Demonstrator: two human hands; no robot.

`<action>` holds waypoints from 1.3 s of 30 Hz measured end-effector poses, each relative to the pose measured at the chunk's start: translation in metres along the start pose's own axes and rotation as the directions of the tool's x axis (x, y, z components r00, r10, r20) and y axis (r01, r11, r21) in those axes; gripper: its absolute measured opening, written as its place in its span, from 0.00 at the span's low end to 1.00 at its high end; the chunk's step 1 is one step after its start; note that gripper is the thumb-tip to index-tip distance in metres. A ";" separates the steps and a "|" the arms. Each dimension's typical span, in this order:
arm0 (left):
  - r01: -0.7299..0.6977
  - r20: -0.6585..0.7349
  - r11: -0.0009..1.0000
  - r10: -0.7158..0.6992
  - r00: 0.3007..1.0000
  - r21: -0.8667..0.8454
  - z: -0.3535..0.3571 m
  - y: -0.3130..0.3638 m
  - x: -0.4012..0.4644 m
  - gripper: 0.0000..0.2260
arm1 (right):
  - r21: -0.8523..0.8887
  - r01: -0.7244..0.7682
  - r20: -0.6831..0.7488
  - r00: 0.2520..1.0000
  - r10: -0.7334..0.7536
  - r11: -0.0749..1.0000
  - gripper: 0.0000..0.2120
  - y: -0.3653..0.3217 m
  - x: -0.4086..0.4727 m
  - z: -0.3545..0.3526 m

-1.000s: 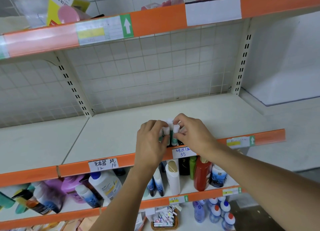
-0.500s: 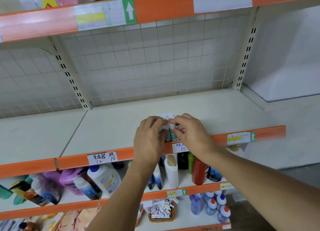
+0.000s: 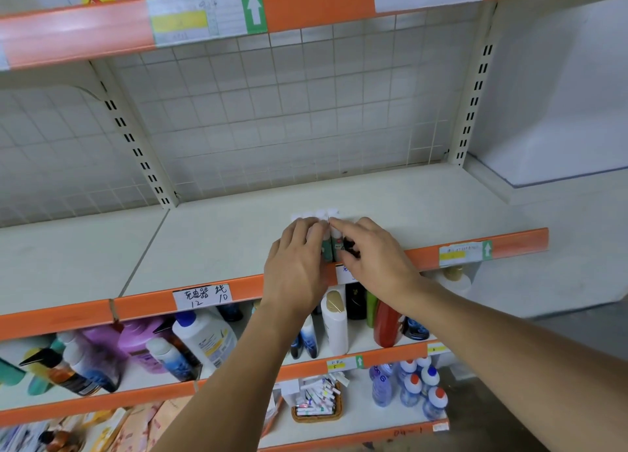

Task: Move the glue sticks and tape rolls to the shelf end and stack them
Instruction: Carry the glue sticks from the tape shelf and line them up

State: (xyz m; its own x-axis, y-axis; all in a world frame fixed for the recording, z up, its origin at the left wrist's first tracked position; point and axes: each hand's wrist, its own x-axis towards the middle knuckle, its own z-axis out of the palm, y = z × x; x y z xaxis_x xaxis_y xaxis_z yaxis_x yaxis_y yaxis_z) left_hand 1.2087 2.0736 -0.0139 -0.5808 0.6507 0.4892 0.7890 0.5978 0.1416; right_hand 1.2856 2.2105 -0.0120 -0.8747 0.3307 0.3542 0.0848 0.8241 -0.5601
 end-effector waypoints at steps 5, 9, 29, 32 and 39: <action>-0.001 0.074 0.999 0.004 0.997 -0.034 -0.016 0.003 0.001 0.22 | -0.165 0.009 0.030 1.000 -0.004 0.986 0.29 -0.010 -0.005 -0.014; 0.036 0.055 0.998 -0.039 0.998 0.052 -0.027 0.001 -0.003 0.19 | -0.276 0.037 0.005 0.999 -0.037 0.961 0.25 -0.023 -0.004 -0.030; 0.542 0.214 0.689 -0.692 0.689 0.482 -0.133 -0.060 -0.084 0.29 | -0.251 0.567 0.641 0.705 -0.305 0.784 0.24 -0.141 0.023 0.009; 0.605 0.184 0.634 -0.748 0.638 0.482 -0.146 -0.074 -0.107 0.30 | -0.216 0.612 0.673 0.658 -0.338 0.761 0.21 -0.160 0.023 0.031; 0.710 0.078 0.539 -0.817 0.571 0.453 -0.173 -0.122 -0.156 0.29 | -0.102 0.727 0.677 0.550 -0.488 0.679 0.25 -0.223 0.020 0.087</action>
State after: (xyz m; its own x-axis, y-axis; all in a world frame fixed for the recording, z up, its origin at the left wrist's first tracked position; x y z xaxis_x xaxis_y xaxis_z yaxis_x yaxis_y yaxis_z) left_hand 1.2380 1.8185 0.0415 -0.9921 -0.0809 0.0963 -0.0779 0.9964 0.0339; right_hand 1.2077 1.9933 0.0550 -0.8460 -0.5319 -0.0385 -0.5302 0.8466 -0.0465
